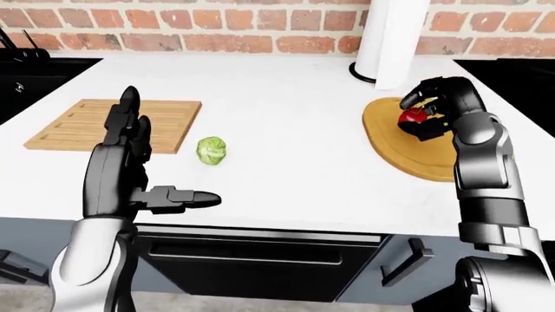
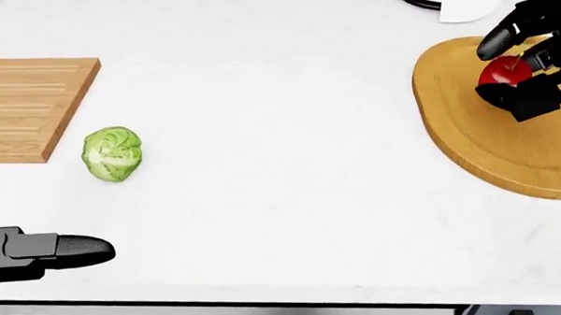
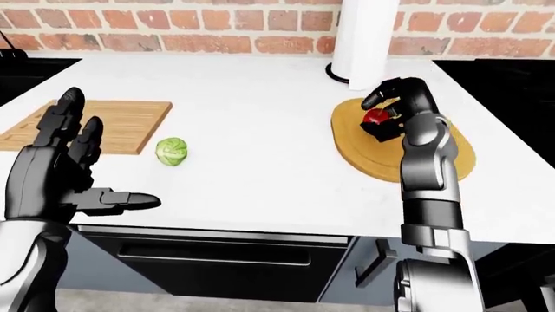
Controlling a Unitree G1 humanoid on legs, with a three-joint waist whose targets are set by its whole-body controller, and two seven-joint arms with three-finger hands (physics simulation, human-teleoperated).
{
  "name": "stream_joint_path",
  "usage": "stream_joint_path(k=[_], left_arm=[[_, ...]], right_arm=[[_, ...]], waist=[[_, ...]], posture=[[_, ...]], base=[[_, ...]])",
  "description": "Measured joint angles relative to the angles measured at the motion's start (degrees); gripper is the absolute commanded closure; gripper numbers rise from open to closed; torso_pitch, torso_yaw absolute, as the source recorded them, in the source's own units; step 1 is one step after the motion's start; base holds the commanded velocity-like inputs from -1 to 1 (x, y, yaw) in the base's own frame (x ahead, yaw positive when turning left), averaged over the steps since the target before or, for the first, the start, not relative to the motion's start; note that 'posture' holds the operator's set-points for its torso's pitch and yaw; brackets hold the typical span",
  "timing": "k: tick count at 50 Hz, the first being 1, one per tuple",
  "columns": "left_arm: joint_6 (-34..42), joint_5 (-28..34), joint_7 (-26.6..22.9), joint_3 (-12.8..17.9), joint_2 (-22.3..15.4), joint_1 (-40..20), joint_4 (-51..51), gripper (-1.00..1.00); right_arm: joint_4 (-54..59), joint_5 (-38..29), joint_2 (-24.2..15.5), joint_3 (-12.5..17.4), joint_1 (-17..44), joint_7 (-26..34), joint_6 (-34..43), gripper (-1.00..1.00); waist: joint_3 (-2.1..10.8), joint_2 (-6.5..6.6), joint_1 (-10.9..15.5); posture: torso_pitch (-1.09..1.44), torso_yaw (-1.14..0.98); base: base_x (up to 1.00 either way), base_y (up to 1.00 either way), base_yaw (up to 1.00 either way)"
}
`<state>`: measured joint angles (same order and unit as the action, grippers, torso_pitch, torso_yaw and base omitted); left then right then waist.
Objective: Place the cherry and the brussel sprout on separate cutting boards.
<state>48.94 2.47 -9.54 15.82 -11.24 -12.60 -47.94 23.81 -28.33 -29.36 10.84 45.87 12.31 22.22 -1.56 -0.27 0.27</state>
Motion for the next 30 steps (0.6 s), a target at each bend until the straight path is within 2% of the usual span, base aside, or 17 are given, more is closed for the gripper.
stream_joint_path(k=[21, 24, 30], left_arm=[[-0.3, 0.0, -0.2, 0.1, 0.2, 0.3, 0.0, -1.00], [-0.2, 0.0, -0.2, -0.1, 0.2, 0.3, 0.1, -1.00], [0.2, 0.0, -0.2, 0.1, -0.1, -0.1, -0.1, -1.00]], right_arm=[[-0.4, -0.4, -0.6, 0.3, 0.3, 1.1, 0.2, -0.07], [-0.9, -0.4, -0.7, 0.4, 0.2, 1.1, 0.3, -0.23], [-0.7, -0.3, -0.5, 0.2, 0.4, 1.3, 0.5, -0.42]], waist=[[-0.01, -0.05, 0.0], [0.02, -0.10, 0.0], [0.01, -0.11, 0.0]], posture=[[0.00, 0.00], [0.00, 0.00], [0.00, 0.00]], base=[[0.00, 0.00, 0.00], [0.00, 0.00, 0.00], [0.00, 0.00, 0.00]])
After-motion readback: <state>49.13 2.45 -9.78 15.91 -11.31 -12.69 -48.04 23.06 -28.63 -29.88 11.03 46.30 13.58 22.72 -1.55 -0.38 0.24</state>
